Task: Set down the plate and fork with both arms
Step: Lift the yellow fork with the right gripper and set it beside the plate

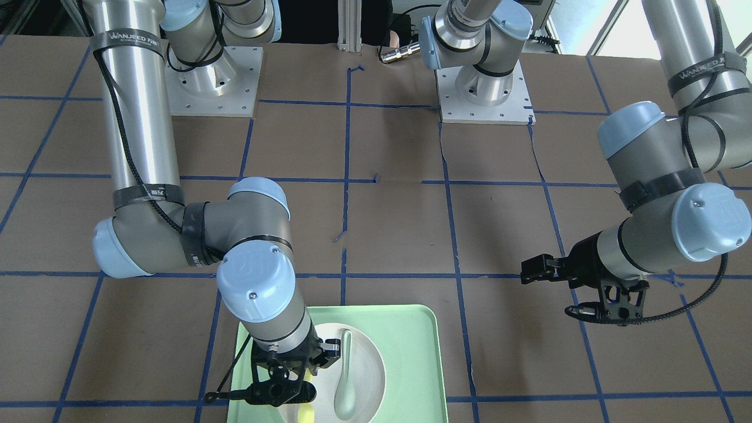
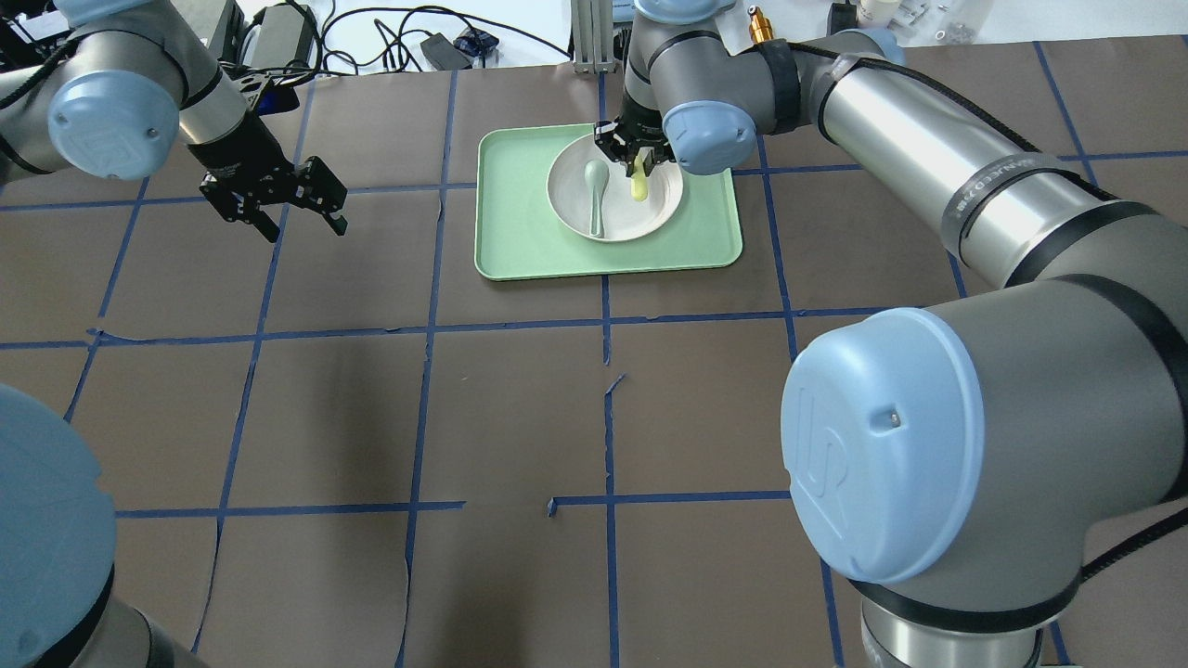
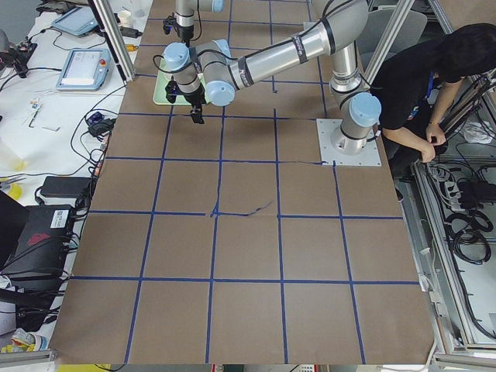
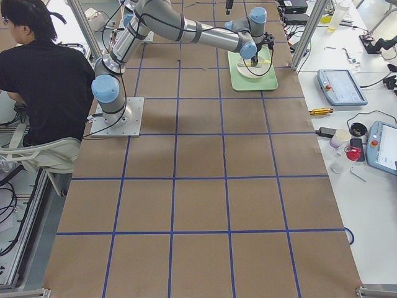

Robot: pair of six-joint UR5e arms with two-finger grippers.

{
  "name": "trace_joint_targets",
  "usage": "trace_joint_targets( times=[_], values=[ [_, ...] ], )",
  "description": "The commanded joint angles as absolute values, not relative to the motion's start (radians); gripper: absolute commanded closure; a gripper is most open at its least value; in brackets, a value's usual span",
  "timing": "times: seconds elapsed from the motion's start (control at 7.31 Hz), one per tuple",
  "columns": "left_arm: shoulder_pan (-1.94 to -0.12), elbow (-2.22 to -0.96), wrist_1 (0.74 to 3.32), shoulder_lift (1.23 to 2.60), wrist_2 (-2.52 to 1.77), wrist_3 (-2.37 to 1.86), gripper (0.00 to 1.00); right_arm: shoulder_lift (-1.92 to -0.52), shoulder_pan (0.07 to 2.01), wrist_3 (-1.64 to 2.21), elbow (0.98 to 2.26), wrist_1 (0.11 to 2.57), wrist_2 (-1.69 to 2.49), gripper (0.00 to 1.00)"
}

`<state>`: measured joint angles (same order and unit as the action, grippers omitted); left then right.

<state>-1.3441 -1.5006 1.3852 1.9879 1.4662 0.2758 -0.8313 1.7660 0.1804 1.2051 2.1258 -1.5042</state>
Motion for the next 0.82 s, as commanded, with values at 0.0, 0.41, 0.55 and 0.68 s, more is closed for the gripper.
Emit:
trace_joint_targets(
  times=[0.0, 0.41, 0.55, 0.68],
  values=[
    [-1.345, -1.502, 1.394, 1.977, 1.465, 0.275, 0.0, -0.838, 1.668, 0.051, 1.224, 2.123, -1.499, 1.0],
    [-1.358, -1.526, 1.399, 1.961, 1.466, 0.264, 0.0, -0.805, 1.66, 0.052, 1.267, 2.125, -1.502, 1.0],
    [-1.358, -1.537, 1.397, 1.953, 1.466, 0.264, 0.0, -0.802, 1.66, 0.054, 1.29, 2.123, -1.49, 0.82],
    [-1.358, -1.539, 1.397, 1.945, 1.468, 0.264, 0.0, -0.811, 1.66, 0.052, 1.308, 2.123, -1.488, 0.73]
  ],
)
